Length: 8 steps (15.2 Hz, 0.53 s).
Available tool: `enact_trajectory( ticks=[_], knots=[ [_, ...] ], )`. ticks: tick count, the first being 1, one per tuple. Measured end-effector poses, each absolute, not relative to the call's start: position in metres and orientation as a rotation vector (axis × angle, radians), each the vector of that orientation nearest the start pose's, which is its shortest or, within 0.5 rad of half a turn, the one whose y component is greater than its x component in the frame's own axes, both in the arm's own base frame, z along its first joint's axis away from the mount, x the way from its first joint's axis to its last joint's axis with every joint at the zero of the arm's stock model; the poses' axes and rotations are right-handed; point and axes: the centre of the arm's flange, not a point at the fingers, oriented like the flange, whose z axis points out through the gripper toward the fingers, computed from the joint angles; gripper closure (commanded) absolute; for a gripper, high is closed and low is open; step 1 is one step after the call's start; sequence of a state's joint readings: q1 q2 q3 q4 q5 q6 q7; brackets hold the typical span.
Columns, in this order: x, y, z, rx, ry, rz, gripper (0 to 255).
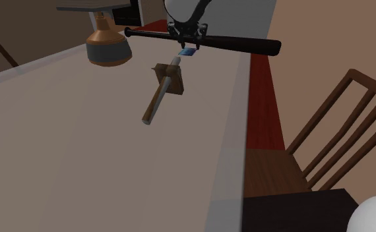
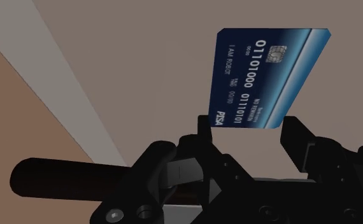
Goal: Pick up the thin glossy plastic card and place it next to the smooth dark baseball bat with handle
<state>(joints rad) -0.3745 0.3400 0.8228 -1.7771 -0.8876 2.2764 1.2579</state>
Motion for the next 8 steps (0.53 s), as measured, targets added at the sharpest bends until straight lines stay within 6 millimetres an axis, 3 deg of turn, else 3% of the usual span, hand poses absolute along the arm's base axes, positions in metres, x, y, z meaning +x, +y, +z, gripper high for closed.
enact_trajectory(
  ticks=[8],
  knots=[
    [0.617, 0.220, 0.409, -3.066, 0.593, -0.919, 255]
  ],
)
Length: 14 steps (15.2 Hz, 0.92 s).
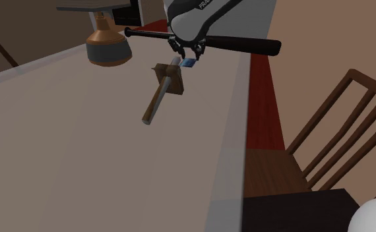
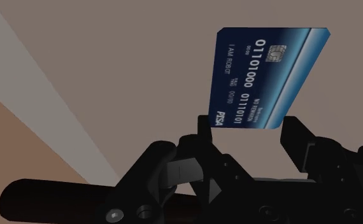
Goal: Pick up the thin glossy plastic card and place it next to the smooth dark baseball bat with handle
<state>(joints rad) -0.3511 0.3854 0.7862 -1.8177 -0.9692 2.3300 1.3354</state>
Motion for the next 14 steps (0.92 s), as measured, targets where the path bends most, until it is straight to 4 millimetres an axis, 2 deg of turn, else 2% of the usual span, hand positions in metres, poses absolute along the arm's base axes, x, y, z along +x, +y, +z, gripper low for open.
enact_trajectory(
  ticks=[5, 12, 13, 14],
  knots=[
    [0.617, 0.221, 0.384, -3.065, 0.593, -0.919, 255],
    [0.617, 0.221, 0.380, -3.065, 0.593, -0.920, 255],
    [0.617, 0.221, 0.380, -3.065, 0.593, -0.920, 0],
    [0.617, 0.221, 0.380, -3.065, 0.593, -0.920, 0]
  ],
)
